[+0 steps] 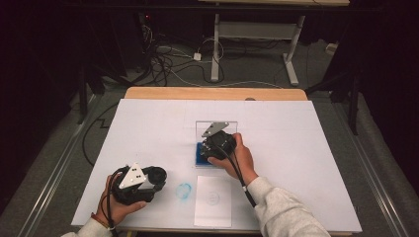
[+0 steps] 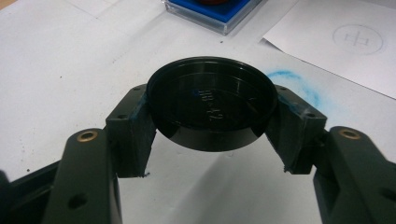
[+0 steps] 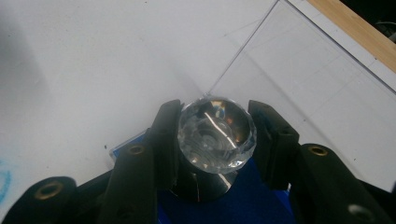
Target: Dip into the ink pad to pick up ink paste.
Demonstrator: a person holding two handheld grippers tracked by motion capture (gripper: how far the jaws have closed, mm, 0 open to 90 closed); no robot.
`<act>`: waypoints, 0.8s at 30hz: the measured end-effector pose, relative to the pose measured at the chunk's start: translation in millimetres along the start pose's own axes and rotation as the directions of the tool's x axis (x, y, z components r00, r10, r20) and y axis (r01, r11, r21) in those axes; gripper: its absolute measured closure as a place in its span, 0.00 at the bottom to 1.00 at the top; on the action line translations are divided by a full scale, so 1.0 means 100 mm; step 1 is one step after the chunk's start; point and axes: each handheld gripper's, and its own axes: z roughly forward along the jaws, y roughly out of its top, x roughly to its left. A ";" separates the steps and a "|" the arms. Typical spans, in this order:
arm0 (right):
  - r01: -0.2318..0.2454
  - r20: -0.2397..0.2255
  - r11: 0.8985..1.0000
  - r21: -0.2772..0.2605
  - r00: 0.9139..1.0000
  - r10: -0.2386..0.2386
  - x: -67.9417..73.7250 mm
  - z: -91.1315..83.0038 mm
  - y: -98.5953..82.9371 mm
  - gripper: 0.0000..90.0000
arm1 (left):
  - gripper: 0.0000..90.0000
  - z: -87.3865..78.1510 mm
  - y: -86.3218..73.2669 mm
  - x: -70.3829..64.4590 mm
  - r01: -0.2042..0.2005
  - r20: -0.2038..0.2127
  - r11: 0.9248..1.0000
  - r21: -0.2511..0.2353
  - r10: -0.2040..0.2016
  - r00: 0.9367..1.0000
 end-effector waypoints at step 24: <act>0.052 0.029 0.999 0.014 0.998 -0.052 0.07 0.00 0.01 0.64 | 0.41 0.00 0.01 -0.01 0.000 -0.009 1.000 -0.005 0.000 1.000</act>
